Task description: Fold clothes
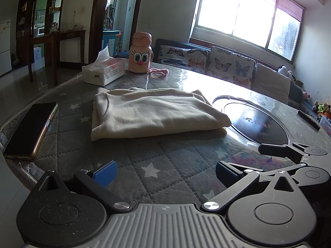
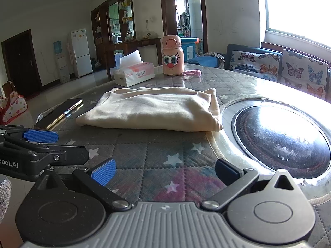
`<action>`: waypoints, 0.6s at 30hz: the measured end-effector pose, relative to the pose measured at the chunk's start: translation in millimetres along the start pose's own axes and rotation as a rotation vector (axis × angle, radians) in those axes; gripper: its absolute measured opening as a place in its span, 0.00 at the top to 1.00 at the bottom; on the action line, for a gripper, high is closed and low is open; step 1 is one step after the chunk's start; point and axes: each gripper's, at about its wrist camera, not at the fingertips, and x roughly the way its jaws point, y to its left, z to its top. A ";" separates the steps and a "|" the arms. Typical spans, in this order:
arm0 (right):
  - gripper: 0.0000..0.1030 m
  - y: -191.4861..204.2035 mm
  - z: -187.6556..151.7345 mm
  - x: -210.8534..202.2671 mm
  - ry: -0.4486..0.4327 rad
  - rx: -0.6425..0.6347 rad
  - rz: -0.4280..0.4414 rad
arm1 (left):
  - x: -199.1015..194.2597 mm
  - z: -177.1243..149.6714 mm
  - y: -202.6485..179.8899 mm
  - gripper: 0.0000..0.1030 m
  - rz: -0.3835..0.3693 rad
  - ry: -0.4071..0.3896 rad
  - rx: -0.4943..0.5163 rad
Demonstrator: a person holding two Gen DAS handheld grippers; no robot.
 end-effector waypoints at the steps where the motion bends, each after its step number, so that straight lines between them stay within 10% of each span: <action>1: 0.00 -0.1 -0.1 -0.4 0.000 0.001 0.000 | -0.2 -0.1 -0.3 0.00 -0.001 0.000 0.001; 18: 0.00 -2.2 -1.4 0.1 0.009 0.013 -0.005 | 2.1 -0.4 -2.8 0.00 -0.010 0.009 0.007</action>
